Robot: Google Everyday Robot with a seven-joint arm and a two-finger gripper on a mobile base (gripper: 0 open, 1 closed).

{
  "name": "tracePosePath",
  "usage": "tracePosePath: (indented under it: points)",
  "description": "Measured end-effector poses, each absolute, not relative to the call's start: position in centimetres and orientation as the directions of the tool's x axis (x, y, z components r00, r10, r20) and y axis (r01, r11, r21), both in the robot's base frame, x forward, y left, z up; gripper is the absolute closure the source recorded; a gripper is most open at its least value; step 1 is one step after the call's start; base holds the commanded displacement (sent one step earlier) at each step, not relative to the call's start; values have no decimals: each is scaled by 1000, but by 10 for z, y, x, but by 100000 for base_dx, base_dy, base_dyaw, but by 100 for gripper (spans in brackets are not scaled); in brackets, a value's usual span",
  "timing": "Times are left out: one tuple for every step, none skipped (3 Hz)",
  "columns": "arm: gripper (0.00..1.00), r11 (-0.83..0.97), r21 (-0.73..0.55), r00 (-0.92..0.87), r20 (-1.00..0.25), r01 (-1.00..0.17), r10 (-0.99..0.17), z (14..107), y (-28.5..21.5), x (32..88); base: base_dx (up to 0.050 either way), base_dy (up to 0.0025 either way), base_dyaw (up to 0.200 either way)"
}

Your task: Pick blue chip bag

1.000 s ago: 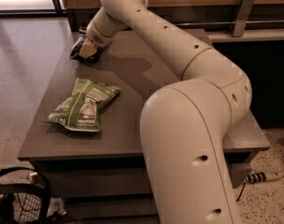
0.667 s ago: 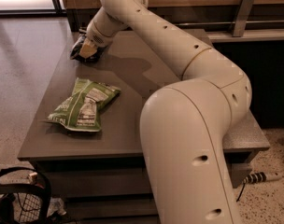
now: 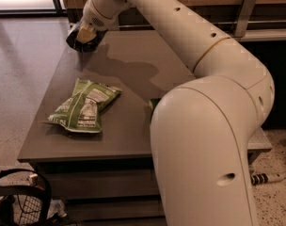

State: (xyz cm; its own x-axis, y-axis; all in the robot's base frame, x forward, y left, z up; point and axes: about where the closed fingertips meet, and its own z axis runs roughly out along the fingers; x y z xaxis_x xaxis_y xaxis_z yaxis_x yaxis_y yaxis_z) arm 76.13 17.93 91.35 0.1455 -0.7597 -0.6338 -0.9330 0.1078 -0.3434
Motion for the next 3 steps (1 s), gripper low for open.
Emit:
tracePosePath:
  points:
    - [100,62,-379,217,-650,-923,-728,952,177,743,0,0,0]
    - [100,25,-407,283,-678,-913,-678,982,175,729,0,0,0]
    - [100,6,-441,337,-693,-897,-637,1011,171,719,0,0,0]
